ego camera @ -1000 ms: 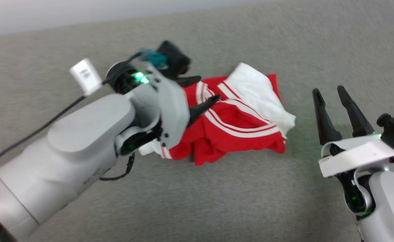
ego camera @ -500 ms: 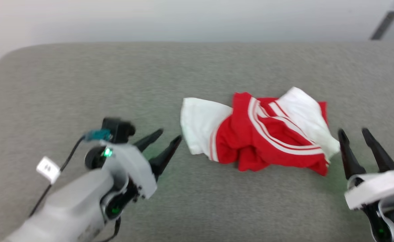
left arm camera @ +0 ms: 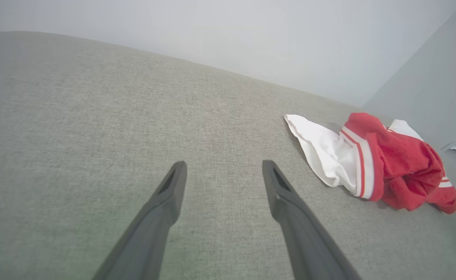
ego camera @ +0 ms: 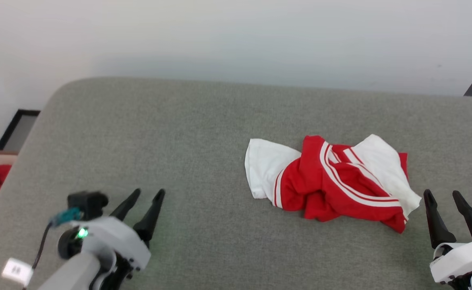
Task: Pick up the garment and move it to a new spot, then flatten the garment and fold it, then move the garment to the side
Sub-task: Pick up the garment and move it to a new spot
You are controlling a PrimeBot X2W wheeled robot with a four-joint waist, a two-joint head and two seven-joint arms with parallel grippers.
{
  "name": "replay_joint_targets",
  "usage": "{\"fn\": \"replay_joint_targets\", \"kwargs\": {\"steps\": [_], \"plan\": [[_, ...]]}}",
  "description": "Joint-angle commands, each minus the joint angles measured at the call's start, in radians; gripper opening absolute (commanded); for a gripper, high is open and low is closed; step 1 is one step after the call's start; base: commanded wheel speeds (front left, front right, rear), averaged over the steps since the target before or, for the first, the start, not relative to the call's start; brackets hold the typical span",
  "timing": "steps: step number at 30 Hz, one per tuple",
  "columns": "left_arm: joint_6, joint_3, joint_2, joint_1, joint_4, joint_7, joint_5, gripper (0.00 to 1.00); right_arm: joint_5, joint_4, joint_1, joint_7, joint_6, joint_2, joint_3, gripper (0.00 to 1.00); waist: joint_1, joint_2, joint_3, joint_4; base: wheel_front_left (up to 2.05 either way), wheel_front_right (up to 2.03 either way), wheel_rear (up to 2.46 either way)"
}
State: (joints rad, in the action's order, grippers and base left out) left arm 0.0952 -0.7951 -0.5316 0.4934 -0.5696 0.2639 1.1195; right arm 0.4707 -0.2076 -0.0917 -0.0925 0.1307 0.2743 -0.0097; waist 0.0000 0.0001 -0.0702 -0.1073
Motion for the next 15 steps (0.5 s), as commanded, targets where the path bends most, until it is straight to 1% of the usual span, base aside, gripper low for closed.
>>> {"fn": "replay_joint_targets", "kwargs": {"steps": [1, 7, 11, 15], "plan": [[-0.011, 0.028, 0.007, -0.031, 0.012, 0.0, -0.025, 1.0, -0.009, 0.005, 0.011, 0.002, 0.0, -0.003, -0.004, 1.0, 0.0, -0.0001, 0.024, 0.005, 0.0, 0.0, 0.0], [-0.08, 0.262, 0.032, -0.205, 0.136, 0.0, -0.234, 1.0, -0.017, 0.019, 0.018, 0.006, 0.0, -0.012, -0.009, 1.0, 0.0, -0.0001, 0.055, 0.033, 0.0, 0.0, 0.0], [-0.105, 0.377, 0.053, -0.296, 0.224, 0.0, -0.359, 1.0, -0.023, 0.03, 0.015, -0.001, 0.0, -0.017, -0.01, 1.0, 0.0, -0.0001, 0.073, 0.049, 0.0, 0.0, 0.0], [-0.111, 0.464, 0.079, -0.35, 0.307, 0.0, -0.463, 1.0, -0.026, 0.051, 0.001, -0.016, 0.0, -0.021, -0.015, 1.0, 0.0, -0.0001, 0.08, 0.059, 0.0, 0.0, 0.0]]}}
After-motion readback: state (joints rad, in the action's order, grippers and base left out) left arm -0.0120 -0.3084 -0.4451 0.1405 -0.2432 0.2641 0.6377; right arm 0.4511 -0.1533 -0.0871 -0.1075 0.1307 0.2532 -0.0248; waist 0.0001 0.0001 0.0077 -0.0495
